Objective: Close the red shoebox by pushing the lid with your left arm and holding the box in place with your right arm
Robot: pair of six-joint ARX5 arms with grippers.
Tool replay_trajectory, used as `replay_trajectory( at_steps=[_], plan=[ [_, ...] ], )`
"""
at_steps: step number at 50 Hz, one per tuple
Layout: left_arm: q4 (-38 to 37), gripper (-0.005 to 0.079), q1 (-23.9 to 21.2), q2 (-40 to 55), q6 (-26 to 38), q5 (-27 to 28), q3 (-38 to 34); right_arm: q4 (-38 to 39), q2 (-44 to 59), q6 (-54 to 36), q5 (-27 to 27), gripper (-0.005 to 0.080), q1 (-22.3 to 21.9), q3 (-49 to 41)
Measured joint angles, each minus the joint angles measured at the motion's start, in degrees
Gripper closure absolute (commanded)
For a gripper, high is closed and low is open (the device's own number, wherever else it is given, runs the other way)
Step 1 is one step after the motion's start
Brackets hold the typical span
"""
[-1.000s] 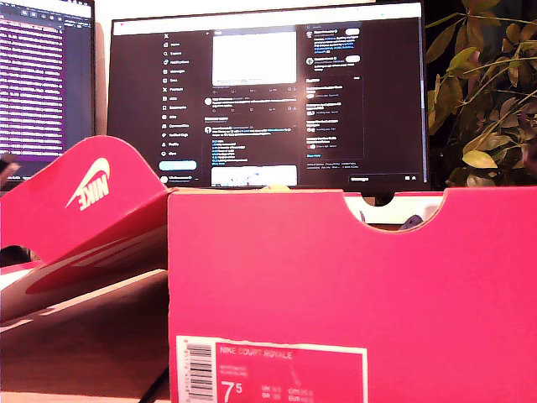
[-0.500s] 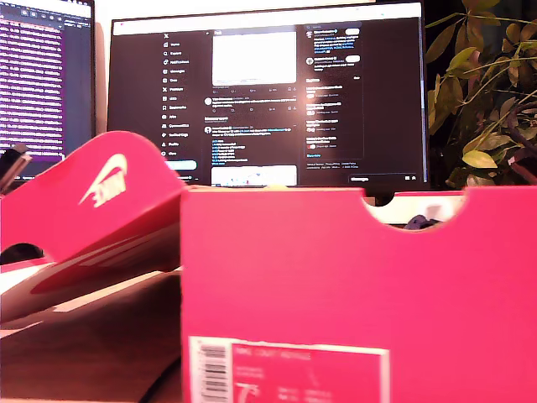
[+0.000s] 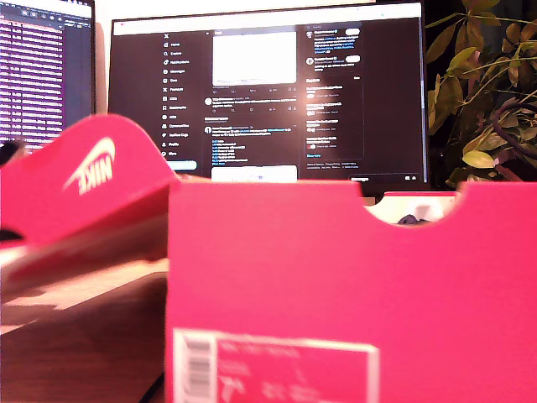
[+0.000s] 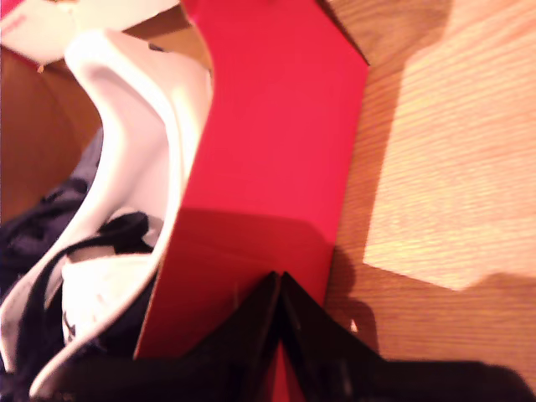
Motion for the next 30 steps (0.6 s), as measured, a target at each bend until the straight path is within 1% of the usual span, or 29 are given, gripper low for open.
replay_trajectory(
  at_steps=[8,14,18,30],
  plan=[
    [-6.58,0.0761,0.28,0.00,1.05,2.27,7.91,0.00,0.00,0.00,0.11,0.0764,0.00,0.00],
    [-12.50,0.0761,0.28,0.00,3.98,3.45,13.03,0.00,0.00,0.00,0.15,0.0764,0.00,0.00],
    [-15.80,0.0761,0.28,-0.02,4.72,3.76,15.72,0.00,0.00,0.00,0.15,0.0764,0.00,0.00],
    [-19.52,0.0762,0.28,-1.68,5.49,3.82,20.26,0.04,0.00,0.00,0.20,0.0764,0.00,0.00]
  ],
)
